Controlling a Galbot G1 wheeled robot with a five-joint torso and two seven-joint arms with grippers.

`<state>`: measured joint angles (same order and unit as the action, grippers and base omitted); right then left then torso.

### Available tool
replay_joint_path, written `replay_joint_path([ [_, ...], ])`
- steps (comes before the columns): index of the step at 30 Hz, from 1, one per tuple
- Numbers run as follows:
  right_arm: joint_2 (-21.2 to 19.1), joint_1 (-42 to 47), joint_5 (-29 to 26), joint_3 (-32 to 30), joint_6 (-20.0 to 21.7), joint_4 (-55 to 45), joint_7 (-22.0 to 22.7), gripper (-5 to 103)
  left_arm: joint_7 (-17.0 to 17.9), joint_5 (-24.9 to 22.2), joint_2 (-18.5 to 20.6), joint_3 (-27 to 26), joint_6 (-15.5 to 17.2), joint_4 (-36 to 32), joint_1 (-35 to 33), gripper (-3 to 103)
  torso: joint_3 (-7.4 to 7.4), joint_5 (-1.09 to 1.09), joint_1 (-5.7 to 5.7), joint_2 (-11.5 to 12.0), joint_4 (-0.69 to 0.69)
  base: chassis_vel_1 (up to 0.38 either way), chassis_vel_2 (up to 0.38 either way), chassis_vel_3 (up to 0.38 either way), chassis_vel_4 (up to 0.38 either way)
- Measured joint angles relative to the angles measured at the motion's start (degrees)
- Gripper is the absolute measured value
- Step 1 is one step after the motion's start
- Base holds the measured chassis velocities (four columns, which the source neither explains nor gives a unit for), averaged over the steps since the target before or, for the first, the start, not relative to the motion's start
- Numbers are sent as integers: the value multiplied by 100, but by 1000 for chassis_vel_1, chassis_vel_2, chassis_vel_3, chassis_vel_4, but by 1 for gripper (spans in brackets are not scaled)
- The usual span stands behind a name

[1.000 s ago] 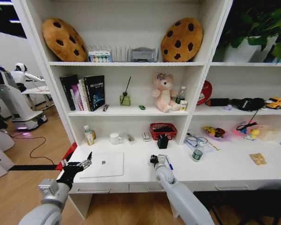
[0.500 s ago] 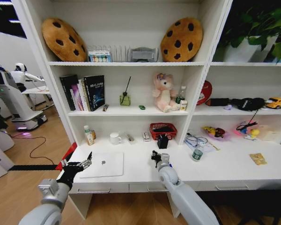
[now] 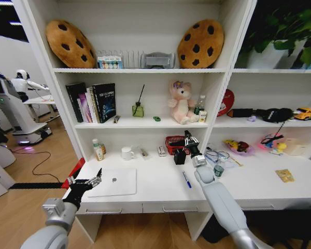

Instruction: Organize the objects on the table.

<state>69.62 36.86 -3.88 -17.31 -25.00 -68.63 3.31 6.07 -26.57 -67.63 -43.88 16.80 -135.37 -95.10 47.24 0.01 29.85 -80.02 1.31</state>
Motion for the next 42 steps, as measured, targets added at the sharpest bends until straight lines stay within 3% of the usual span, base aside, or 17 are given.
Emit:
replay_joint_path([
  [4, 155, -301, -429, 214, 186, 426, -68, 12, 0, 0, 0, 0, 0, 0, 0, 100, -1, -2, -1, 0, 0, 0, 0, 0, 0],
  [12, 509, -722, -428, 309, 272, 1313, -96, 12, 1, 0, 0, 0, 0, 0, 0, 100, -1, -2, 0, 0, 0, 0, 0, 0, 0],
  [27, 662, -1025, -574, 351, 373, 1964, -47, 9, 1, 0, 0, 0, 0, 0, 0, 100, -1, -1, -1, -1, 0, 0, 0, 0, 0],
  [29, 661, -1009, -573, 362, 427, 1945, 16, 13, 1, 0, 0, 0, 0, 1, 0, 100, -1, -2, -1, -1, 0, 0, 0, 0, 0],
  [31, 658, -969, -563, 396, 424, 1922, 166, 29, 1, 0, 0, 0, 0, 0, 0, 100, -1, -2, -1, -1, 1, 0, 0, 0, 0],
  [38, 579, -879, -676, 506, 488, 1612, 392, 50, 1, 0, 0, 0, 0, 1, 0, 100, -1, -2, -1, -1, 0, 0, 0, 0, 0],
  [41, 257, -476, -1580, 849, 1143, 330, 955, 67, 2, 0, 0, 0, 0, 0, 0, 100, 0, 0, -1, -1, 0, 0, 0, 0, 0],
  [42, 257, -476, -1580, 849, 1143, 330, 955, 67, 2, 0, 0, 0, 0, 0, 0, 100, 0, 0, -1, -1, 0, 0, 0, 0, 0],
])
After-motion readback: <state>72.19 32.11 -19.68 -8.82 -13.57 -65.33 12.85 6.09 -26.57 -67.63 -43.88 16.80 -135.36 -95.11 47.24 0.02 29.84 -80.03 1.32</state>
